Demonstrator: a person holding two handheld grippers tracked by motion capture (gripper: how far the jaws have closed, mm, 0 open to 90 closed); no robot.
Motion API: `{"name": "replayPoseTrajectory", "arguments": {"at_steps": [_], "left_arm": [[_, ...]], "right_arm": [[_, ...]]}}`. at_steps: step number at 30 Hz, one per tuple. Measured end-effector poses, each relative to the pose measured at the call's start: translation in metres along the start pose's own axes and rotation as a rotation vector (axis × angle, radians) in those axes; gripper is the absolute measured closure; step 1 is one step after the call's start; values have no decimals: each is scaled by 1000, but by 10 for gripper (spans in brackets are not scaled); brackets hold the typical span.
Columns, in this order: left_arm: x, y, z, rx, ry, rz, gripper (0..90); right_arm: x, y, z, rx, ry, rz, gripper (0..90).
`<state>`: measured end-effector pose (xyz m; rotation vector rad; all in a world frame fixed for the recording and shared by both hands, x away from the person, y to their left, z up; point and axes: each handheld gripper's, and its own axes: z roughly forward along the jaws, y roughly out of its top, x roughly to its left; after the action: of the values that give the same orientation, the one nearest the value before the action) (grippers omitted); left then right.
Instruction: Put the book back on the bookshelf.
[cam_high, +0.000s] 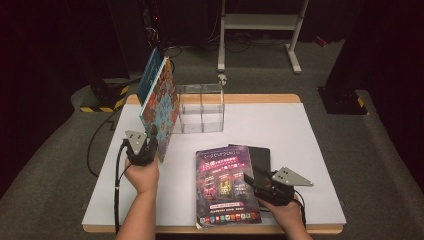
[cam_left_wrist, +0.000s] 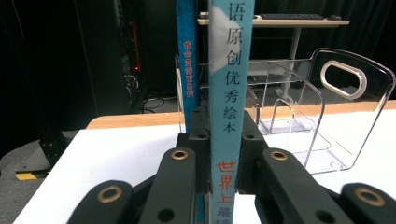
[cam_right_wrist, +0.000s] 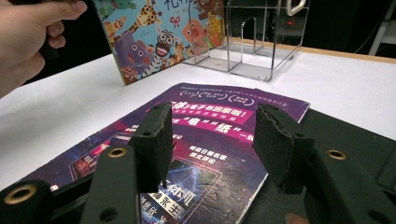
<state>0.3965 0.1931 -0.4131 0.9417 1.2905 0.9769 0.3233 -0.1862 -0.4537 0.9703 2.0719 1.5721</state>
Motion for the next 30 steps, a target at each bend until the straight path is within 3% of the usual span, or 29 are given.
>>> {"name": "replayPoseTrajectory", "arguments": {"at_steps": [8,12,26,30], "left_arm": [[0,-1,-2,-7,20,16,809],[0,-1,-2,-16,36,-7,808],[1,-1,-1,-23,38,-21,800],[2,-2,0,-12,20,-24,785]], "right_arm": [[0,0,0,-1,1,-1,469],[1,0,1,1,3,-3,469],[1,-1,2,5,5,-6,469],[2,-1,2,8,7,-6,468]]}}
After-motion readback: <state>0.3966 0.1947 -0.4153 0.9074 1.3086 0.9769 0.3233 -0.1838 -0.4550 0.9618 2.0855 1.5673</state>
